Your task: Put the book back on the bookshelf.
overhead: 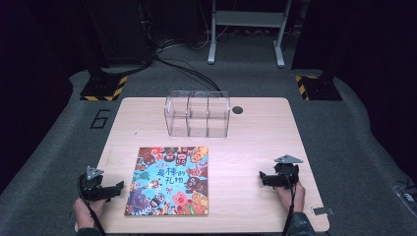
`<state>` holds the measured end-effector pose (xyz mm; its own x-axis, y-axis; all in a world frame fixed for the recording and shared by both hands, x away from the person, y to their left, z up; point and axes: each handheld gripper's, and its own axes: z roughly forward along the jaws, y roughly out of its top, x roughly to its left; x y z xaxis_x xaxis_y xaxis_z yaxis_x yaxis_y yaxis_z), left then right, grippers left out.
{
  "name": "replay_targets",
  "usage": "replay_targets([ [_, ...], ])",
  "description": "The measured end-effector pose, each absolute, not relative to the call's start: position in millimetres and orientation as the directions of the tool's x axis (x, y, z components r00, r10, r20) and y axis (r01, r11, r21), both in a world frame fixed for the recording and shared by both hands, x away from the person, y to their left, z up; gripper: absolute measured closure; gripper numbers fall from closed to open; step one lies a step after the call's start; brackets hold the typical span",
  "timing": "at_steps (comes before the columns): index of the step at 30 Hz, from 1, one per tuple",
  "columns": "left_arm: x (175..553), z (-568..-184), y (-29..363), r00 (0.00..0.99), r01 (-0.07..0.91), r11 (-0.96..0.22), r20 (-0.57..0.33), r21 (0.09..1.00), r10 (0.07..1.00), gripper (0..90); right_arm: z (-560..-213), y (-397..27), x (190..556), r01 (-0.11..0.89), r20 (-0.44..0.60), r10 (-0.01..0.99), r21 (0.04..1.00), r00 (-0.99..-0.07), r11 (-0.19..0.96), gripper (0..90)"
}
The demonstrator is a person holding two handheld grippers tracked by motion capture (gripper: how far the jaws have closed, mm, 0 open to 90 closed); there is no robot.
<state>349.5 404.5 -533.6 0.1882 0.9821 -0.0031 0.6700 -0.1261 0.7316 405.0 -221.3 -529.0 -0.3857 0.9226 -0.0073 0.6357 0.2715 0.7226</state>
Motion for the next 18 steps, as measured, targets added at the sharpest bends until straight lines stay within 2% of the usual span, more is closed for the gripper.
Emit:
replay_targets([
  [9, 350, -533, 406, 0.194, 0.669, -0.123, -0.012, 0.733, 0.981, 0.0, -529, -221, 405, 0.635, -0.005, 0.922, 0.724, -0.387, 0.270, 4.0],
  [12, 350, -532, 409, 0.190, 0.668, -0.085, -0.058, 0.739, 0.980, 0.0, -529, -221, 405, 0.635, -0.005, 0.922, 0.724, -0.387, 0.270, 4.0],
  [18, 345, -519, 401, 0.202, 0.636, -0.079, -0.067, 0.767, 0.977, 0.0, -529, -221, 405, 0.633, -0.004, 0.922, 0.725, -0.388, 0.270, 5.0],
])
